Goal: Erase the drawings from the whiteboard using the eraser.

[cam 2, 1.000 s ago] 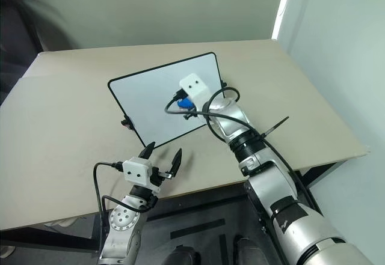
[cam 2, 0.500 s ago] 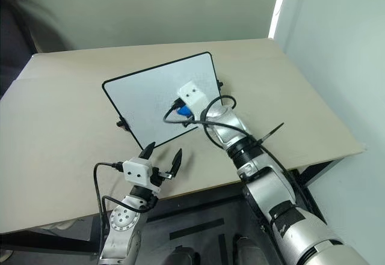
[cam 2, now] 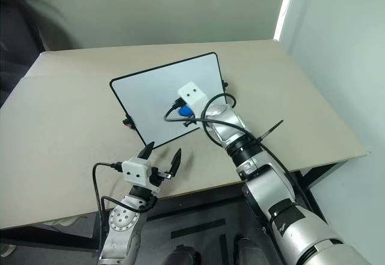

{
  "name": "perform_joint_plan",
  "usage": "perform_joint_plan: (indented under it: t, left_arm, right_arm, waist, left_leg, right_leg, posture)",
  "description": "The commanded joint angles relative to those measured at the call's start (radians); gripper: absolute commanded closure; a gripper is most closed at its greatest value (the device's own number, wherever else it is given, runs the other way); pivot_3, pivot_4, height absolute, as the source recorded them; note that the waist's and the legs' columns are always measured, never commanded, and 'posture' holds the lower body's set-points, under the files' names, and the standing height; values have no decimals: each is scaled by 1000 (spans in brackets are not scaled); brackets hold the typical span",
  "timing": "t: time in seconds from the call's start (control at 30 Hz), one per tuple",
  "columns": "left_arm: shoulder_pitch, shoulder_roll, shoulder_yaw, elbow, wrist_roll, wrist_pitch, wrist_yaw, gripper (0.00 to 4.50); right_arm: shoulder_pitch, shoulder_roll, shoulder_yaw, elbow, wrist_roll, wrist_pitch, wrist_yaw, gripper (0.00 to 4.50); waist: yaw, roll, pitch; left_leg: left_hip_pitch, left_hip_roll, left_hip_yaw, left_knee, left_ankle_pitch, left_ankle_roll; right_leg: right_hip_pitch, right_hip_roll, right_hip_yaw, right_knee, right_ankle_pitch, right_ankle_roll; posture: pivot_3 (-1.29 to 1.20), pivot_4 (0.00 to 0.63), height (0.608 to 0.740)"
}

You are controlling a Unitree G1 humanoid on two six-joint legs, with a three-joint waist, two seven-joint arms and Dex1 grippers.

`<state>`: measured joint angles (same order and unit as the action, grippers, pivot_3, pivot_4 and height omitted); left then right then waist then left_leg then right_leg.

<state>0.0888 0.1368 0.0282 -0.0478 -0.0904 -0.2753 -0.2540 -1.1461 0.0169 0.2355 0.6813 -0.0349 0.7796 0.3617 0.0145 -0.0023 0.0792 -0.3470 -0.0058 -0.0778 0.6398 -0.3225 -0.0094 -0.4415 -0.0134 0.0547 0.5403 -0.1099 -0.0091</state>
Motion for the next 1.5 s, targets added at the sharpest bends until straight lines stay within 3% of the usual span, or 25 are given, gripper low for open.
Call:
perform_joint_plan:
  t: [0.03, 0.73, 1.23, 1.5]
  left_arm:
    - [3, 1, 4, -35, -5, -16, 4, 0]
    - [-4, 3, 7, -36, -1, -18, 12, 0]
    - [-3, 11, 8, -43, -3, -17, 14, 0]
    - [-2, 10, 5, -46, -3, -17, 15, 0]
  right_arm:
    - [-43, -9, -49, 42, -7, -36, -55, 4003]
    - [15, 56, 59, -124, -22, -45, 48, 4003]
    - [-44, 9, -12, 70, -38, -55, -42, 4003]
    - [-46, 13, 13, 102, -61, -81, -38, 4003]
  waist:
    - [0, 0, 0]
    - [-15, 0, 0]
    - [-9, 0, 0]
    - [-8, 0, 0]
  left_leg:
    - [0, 0, 0, 0, 0, 0]
    - [0, 2, 0, -2, 0, 0]
    - [0, 1, 0, 0, -1, -2]
    - [0, 2, 0, -1, -1, -2]
  right_leg:
    - [0, 0, 0, 0, 0, 0]
    - [-1, 2, -1, -1, 1, 0]
    - [-1, 2, -1, 0, 2, -1]
    - [-1, 2, -1, 0, 3, -2]
  posture:
    - [0, 150, 740]
    - [0, 150, 740]
    - [0, 150, 740]
    - [0, 150, 740]
